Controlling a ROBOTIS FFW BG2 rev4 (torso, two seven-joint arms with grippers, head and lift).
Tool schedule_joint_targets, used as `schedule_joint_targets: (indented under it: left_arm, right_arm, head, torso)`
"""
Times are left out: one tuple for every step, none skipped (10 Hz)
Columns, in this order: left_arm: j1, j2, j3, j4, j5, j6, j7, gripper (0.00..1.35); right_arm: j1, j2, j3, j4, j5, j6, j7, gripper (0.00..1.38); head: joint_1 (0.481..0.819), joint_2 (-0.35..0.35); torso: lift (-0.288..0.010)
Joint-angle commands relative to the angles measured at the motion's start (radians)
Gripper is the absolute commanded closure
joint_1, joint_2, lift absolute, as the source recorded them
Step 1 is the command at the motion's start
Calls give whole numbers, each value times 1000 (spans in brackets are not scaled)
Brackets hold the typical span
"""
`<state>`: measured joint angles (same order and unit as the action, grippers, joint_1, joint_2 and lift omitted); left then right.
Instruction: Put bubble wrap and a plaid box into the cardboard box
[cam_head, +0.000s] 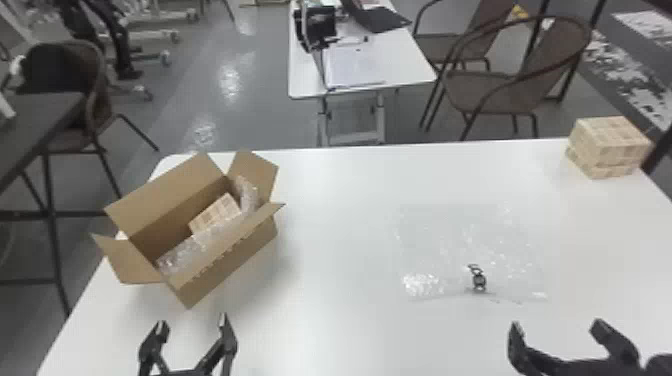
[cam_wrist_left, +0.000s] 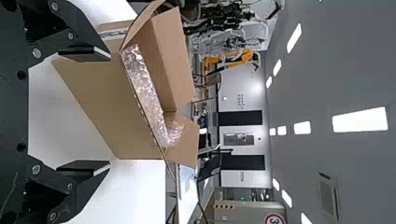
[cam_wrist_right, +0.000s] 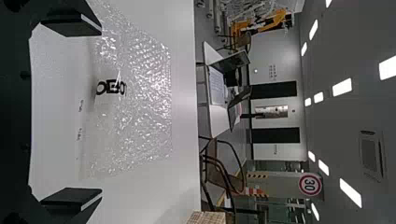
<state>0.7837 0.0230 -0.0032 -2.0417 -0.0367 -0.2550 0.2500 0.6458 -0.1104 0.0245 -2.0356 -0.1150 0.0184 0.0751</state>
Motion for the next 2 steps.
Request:
schedule_joint_targets:
  left_arm:
    - [-1, -3, 0, 3, 0, -6, 0, 447]
    - [-1, -3, 0, 3, 0, -7, 0, 447]
  right_arm:
    - [-2, 0, 0, 0, -2, 0, 0, 84]
    - [-2, 0, 0, 0, 0, 0, 0, 84]
  head:
    - [695, 109]
    - [695, 109]
  torso:
    - [-109]
    - [-109]
